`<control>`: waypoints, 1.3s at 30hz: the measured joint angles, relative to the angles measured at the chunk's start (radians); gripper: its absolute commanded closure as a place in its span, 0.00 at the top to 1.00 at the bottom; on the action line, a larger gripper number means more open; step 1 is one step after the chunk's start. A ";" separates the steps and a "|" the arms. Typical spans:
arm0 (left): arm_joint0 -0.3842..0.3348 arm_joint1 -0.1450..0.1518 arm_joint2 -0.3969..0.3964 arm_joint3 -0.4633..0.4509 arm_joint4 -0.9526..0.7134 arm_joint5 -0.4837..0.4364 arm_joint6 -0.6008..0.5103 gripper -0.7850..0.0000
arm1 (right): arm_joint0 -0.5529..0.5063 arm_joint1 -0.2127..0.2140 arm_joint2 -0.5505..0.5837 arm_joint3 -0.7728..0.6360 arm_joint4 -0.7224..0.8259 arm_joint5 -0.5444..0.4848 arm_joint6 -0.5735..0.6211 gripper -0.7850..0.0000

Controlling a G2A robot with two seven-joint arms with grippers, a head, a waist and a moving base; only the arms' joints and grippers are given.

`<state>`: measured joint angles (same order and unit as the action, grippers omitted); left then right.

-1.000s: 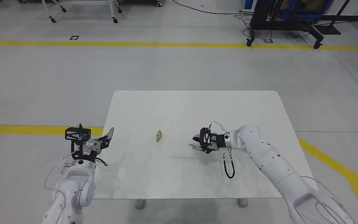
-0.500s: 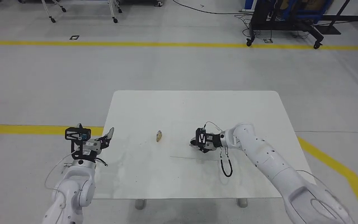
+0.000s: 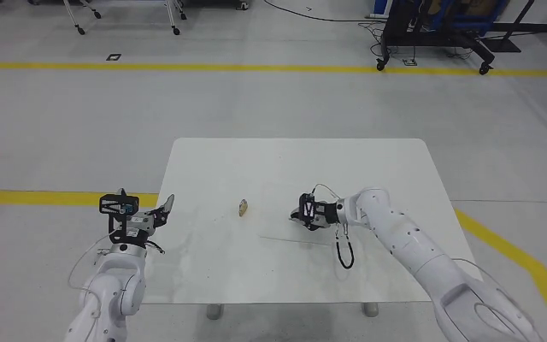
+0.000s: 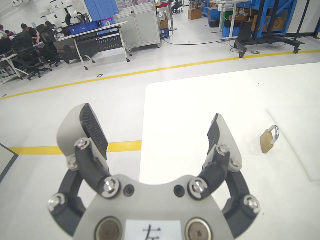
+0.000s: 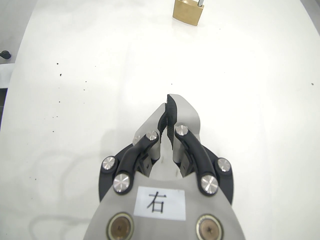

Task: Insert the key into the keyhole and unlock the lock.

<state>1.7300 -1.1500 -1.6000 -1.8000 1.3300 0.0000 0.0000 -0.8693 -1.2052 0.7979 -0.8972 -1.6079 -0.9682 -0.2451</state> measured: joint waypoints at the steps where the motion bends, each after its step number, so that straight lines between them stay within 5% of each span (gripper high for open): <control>1: 0.000 0.000 0.000 0.000 0.000 0.000 0.000 1.00 | -0.009 0.006 0.008 -0.017 -0.010 0.016 -0.025 0.00; 10: 0.000 0.000 0.000 0.000 0.000 0.000 0.000 1.00 | -0.147 0.075 0.147 -0.141 -0.017 0.137 -0.331 0.00; 16: 0.000 0.000 0.000 0.000 0.000 0.000 0.000 1.00 | -0.242 0.117 0.259 -0.168 0.083 0.024 -0.527 0.00; 31: 0.000 0.000 0.000 0.000 0.000 0.000 0.000 1.00 | -0.246 0.117 0.260 -0.173 0.092 0.014 -0.530 0.00; 39: 0.000 0.000 0.000 0.000 0.000 0.000 0.000 1.00 | -0.230 0.094 0.096 -0.139 0.342 -0.044 -0.564 0.00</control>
<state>1.7300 -1.1500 -1.6000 -1.8000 1.3300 0.0000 0.0000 -1.0993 -1.1110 0.8935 -1.0360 -1.2658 -1.0125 -0.8088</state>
